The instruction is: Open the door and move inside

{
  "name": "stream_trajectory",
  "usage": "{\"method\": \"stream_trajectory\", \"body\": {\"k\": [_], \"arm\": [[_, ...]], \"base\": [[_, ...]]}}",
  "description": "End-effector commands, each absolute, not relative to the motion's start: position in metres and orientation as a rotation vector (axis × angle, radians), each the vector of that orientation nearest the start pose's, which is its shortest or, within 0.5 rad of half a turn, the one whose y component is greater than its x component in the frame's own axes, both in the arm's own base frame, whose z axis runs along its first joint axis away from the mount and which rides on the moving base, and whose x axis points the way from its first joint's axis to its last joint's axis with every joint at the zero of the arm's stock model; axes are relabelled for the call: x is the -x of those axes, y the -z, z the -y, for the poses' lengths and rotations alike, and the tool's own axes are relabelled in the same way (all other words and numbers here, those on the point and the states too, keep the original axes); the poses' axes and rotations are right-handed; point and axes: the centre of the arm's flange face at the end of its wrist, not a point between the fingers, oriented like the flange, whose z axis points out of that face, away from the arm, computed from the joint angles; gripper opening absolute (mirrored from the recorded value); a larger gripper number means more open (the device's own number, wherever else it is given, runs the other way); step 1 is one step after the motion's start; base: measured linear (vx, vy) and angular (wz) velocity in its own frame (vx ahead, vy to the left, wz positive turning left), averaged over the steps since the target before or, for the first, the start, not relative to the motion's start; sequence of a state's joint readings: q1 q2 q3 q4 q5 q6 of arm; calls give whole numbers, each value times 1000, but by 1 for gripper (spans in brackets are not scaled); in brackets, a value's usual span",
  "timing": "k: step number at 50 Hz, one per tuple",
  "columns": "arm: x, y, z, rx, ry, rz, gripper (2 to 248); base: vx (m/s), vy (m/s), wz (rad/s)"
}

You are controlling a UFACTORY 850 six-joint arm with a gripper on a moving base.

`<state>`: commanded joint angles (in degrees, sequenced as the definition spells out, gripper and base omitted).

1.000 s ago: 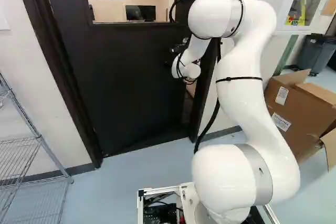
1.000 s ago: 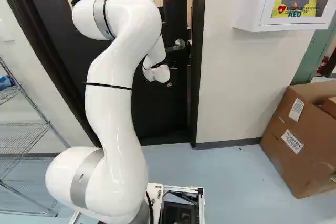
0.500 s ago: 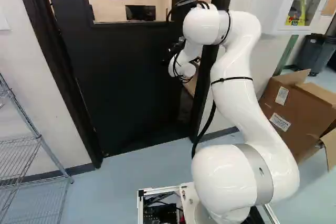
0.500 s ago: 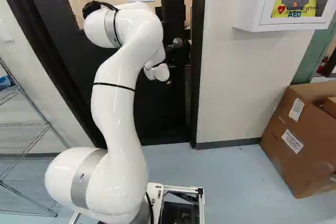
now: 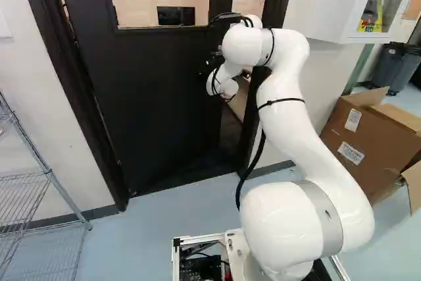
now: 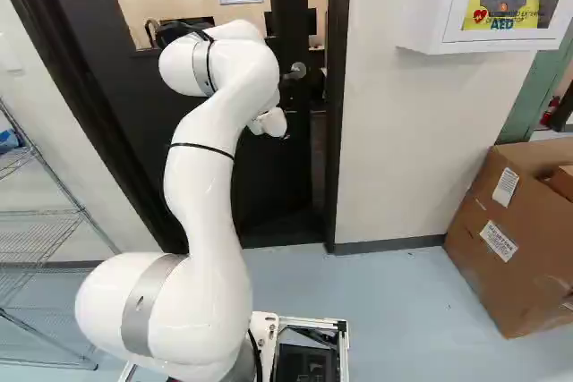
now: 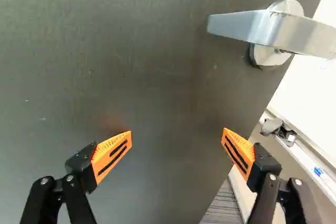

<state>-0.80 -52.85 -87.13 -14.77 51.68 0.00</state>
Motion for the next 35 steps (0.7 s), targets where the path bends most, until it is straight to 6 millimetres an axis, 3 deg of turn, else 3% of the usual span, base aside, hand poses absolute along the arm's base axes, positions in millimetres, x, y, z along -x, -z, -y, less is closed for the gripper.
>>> {"method": "stream_trajectory", "body": {"k": [15,35], "arm": [[-779,-320,-17,2232,2125,393,247],[-771,-322,-17,2241,2112,394,247]], "base": [[0,0,0],[0,0,0]]}}
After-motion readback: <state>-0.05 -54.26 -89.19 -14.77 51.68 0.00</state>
